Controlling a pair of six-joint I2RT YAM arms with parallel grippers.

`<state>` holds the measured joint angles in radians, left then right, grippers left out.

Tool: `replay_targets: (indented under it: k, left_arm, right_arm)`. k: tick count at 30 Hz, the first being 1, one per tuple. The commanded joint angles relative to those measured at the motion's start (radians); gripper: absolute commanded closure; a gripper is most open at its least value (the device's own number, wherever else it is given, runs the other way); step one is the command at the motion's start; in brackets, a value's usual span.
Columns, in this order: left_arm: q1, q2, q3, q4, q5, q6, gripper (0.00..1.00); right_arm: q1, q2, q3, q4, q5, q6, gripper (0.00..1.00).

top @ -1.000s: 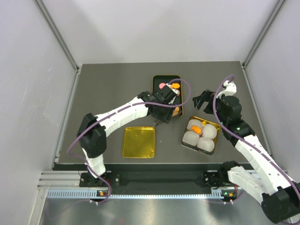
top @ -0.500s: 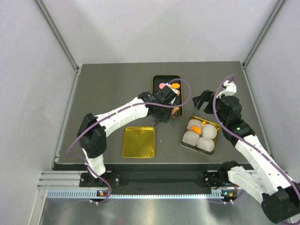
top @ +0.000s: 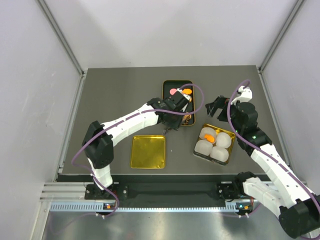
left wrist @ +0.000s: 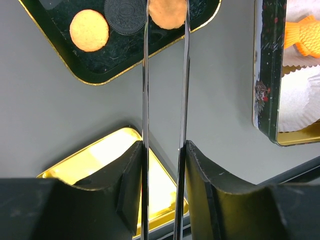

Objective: Pack the cookies

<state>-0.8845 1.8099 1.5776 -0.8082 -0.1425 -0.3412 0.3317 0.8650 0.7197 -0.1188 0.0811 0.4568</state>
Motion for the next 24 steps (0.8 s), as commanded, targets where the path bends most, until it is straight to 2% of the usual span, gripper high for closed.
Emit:
replay_targets:
  k: [1,24]
  left_arm:
    - [-0.002,-0.026,0.047,0.024,-0.023,0.013,0.60]
    - [-0.001,-0.058,0.050,0.024,-0.040,0.022,0.60]
  right_arm:
    - [-0.002,-0.003,0.023,0.038,-0.003,0.005,0.00]
    - [-0.005,-0.001,0.018,0.039,0.005,0.003,0.00]
